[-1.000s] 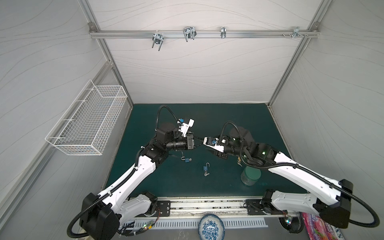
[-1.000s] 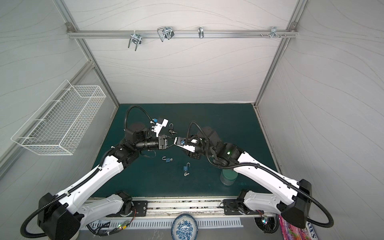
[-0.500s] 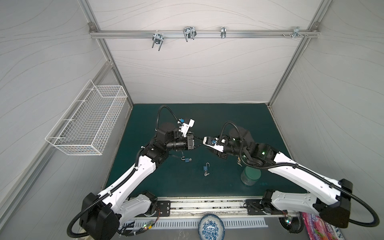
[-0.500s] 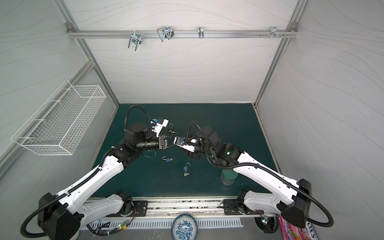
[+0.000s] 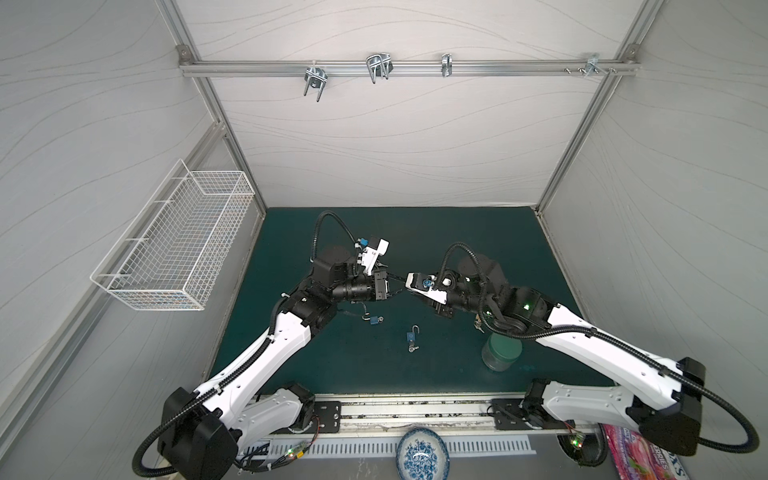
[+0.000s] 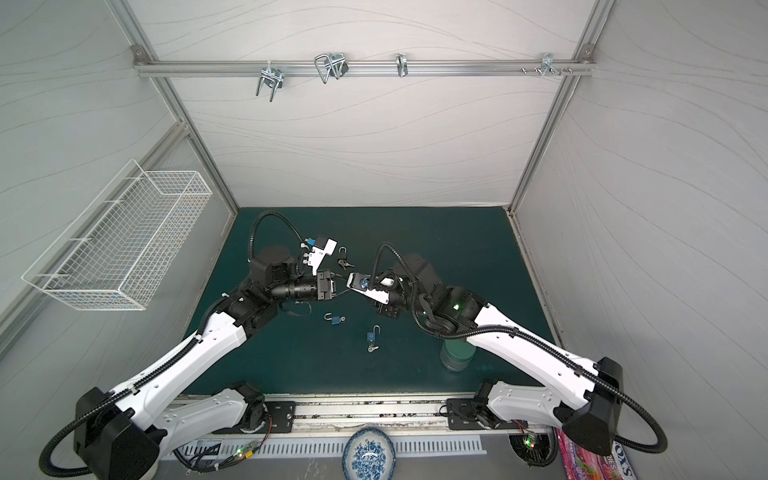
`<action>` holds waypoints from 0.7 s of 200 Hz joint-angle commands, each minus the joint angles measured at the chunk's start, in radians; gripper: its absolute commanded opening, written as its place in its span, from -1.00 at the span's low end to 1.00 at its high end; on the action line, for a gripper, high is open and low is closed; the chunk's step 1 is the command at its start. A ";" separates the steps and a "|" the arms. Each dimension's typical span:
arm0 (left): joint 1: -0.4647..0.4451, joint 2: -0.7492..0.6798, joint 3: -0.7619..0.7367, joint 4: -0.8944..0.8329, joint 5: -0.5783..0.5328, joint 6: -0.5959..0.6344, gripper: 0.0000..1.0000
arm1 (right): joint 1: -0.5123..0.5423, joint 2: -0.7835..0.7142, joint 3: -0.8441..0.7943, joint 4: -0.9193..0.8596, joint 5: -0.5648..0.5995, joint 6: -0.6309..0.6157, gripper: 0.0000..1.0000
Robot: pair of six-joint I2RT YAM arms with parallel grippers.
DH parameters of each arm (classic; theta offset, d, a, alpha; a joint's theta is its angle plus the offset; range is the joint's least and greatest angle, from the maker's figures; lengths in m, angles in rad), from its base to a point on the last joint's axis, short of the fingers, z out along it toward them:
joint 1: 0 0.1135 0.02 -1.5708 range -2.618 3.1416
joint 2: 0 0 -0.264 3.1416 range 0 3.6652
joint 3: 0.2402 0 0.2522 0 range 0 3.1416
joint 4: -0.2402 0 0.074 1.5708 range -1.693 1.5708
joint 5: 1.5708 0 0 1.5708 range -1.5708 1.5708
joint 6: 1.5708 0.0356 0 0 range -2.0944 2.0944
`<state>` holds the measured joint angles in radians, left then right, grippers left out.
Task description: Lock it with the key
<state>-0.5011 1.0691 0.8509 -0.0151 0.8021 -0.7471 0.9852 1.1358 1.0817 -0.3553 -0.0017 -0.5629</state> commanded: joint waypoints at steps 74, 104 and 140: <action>-0.003 0.045 0.160 -0.502 -0.409 0.282 0.98 | -0.246 0.058 -0.084 -0.096 -0.031 0.279 -1.00; 0.003 0.090 0.150 -0.564 -0.510 0.285 0.98 | -0.359 0.202 -0.082 -0.107 -0.056 0.351 -1.00; 0.055 0.132 0.094 -0.517 -0.469 0.230 0.98 | -0.436 0.362 -0.046 -0.090 -0.042 0.370 -1.00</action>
<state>-0.4839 1.1812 0.9699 -0.5323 0.3470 -0.4938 0.5850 1.4242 0.9939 -0.4286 -0.0303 -0.2306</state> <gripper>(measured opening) 0.988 0.349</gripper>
